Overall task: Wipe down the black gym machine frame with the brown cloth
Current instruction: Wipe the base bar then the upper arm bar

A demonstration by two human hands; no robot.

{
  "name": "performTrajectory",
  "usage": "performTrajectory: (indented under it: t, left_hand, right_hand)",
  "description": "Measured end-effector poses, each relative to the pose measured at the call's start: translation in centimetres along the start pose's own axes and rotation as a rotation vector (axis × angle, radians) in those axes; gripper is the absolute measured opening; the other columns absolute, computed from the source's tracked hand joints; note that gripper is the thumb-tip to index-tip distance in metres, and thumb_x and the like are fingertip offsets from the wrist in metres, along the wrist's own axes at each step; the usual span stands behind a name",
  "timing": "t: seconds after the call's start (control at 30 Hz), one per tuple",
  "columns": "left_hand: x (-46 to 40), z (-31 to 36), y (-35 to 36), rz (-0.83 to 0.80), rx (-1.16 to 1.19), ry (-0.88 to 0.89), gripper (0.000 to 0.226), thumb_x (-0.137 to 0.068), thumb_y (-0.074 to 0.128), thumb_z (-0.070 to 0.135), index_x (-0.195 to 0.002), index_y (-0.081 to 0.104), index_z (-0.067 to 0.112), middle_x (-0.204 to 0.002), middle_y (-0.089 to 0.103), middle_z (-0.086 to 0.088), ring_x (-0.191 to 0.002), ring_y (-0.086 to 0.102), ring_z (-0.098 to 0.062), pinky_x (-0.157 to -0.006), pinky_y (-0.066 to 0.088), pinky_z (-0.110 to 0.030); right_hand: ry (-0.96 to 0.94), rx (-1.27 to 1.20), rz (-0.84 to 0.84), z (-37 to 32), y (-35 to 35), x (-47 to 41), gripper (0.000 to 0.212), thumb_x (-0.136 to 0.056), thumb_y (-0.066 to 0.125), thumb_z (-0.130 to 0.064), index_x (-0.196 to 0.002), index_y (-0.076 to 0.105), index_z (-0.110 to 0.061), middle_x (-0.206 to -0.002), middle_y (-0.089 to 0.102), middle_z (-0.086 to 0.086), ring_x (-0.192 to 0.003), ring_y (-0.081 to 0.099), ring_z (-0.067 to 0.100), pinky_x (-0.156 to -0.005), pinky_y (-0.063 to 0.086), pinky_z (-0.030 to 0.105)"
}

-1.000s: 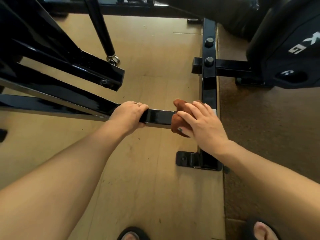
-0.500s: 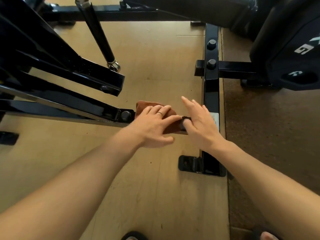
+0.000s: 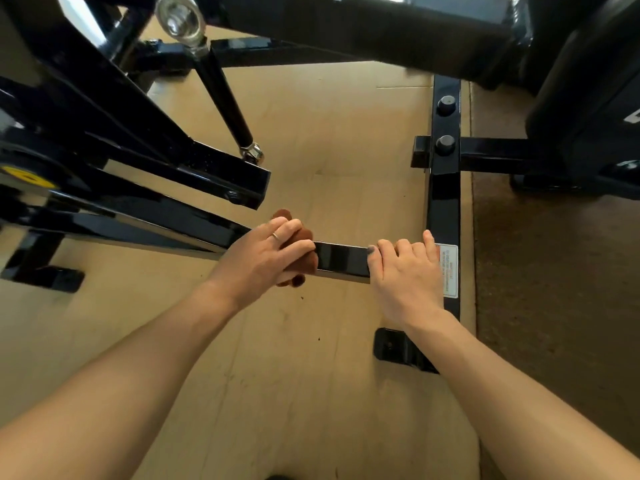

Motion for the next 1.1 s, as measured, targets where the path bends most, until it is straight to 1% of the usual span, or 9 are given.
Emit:
performTrajectory:
  t: [0.1,0.17,0.37,0.5,0.63,0.7,0.83,0.97,1.1]
  left_hand:
    - [1.0,-2.5,-1.0,0.008,0.075,-0.193,0.044,-0.097,0.066,0.035,-0.137,0.051,0.025,-0.153,0.038,-0.005,-0.133,0.047,-0.03,-0.098,0.056,-0.05]
    - [1.6,-3.2,-0.6,0.025,0.072,-0.229,0.038,-0.099,0.06,0.039,-0.135,0.05,0.028,-0.15,0.036,-0.002,-0.13,0.048,-0.026,-0.099,0.055,-0.047]
    - [-3.0,3.0,0.5,0.181,0.218,-0.173,0.037,-0.098,0.047,0.045,-0.121,0.062,0.02,-0.114,0.069,-0.003,-0.106,0.059,-0.025,-0.098,0.047,-0.042]
    - [-4.2,5.4,1.2,0.139,0.132,-0.069,0.043,-0.098,0.038,0.047,-0.127,0.058,0.02,-0.121,0.067,-0.003,-0.113,0.059,-0.026,-0.109,0.041,-0.042]
    - [-1.8,1.8,0.7,0.135,0.037,-0.026,0.041,-0.094,0.066,0.033,-0.132,0.059,0.02,-0.128,0.065,-0.004,-0.118,0.06,-0.028,-0.105,0.046,-0.044]
    - [-0.6,0.6,0.7,0.127,0.006,-0.022,0.047,-0.087,0.079,0.028,-0.131,0.063,0.02,-0.129,0.065,-0.004,-0.118,0.06,-0.029,-0.101,0.051,-0.044]
    - [1.5,-1.3,-0.5,0.098,0.059,-0.115,0.051,-0.089,0.077,0.028,-0.135,0.056,0.022,-0.135,0.058,-0.004,-0.122,0.057,-0.025,-0.1,0.055,-0.042]
    - [4.0,-3.9,-2.2,0.067,-0.049,-0.147,0.059,-0.082,0.083,0.025,-0.134,0.056,0.022,-0.139,0.058,-0.006,-0.129,0.056,-0.027,-0.105,0.049,-0.043]
    - [4.7,-6.1,-4.9,0.13,-0.052,-0.287,0.051,-0.089,0.075,0.025,-0.135,0.053,0.022,-0.134,0.06,-0.006,-0.124,0.059,-0.03,-0.099,0.053,-0.049]
  right_hand:
    - [0.059,0.022,-0.04,-1.4,-0.2,-0.2,0.076,-0.098,-0.008,-0.055,-0.121,0.057,-0.024,-0.12,0.063,0.008,-0.121,0.055,0.031,-0.127,-0.002,0.053]
    - [0.087,0.052,-0.052,-1.6,-0.1,-0.2,0.073,-0.099,-0.004,-0.058,-0.124,0.056,-0.024,-0.123,0.061,0.009,-0.124,0.053,0.032,-0.126,-0.005,0.053]
    - [0.016,0.071,-0.063,-1.5,-0.3,-0.1,0.087,-0.089,-0.017,-0.051,-0.133,0.051,-0.021,-0.124,0.057,0.014,-0.124,0.051,0.036,-0.125,0.0,0.057]
    - [0.011,0.037,-0.046,-1.3,-0.7,-0.1,0.073,-0.097,-0.008,-0.046,-0.135,0.05,-0.023,-0.123,0.058,0.011,-0.123,0.051,0.033,-0.126,0.0,0.057]
    - [0.005,0.062,-0.049,-1.5,-0.6,0.2,0.076,-0.093,-0.011,-0.046,-0.134,0.05,-0.023,-0.124,0.058,0.008,-0.122,0.051,0.031,-0.126,0.002,0.056]
    - [0.027,0.056,-0.059,-1.6,-0.6,0.1,0.068,-0.097,-0.003,-0.044,-0.133,0.05,-0.023,-0.125,0.058,0.009,-0.122,0.051,0.032,-0.126,0.001,0.056]
    - [0.032,0.087,-0.075,-1.5,-0.4,0.1,0.061,-0.099,0.003,-0.043,-0.133,0.049,-0.023,-0.126,0.058,0.008,-0.122,0.052,0.031,-0.126,0.001,0.056]
    - [0.048,0.092,-0.097,-1.5,-0.3,0.1,0.059,-0.099,0.005,-0.046,-0.135,0.047,-0.024,-0.13,0.057,0.008,-0.126,0.051,0.032,-0.126,0.0,0.055]
    - [0.024,0.135,-0.128,-1.3,-0.1,0.2,0.042,-0.106,0.022,-0.042,-0.138,0.044,-0.024,-0.133,0.056,0.007,-0.127,0.051,0.031,-0.126,0.002,0.057]
Point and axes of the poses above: each hand's wrist, its own x-axis away from the middle knuckle, its own y-axis out of the palm, z = x × y, the point moved 3 cm from there along -x, towards the middle knuckle
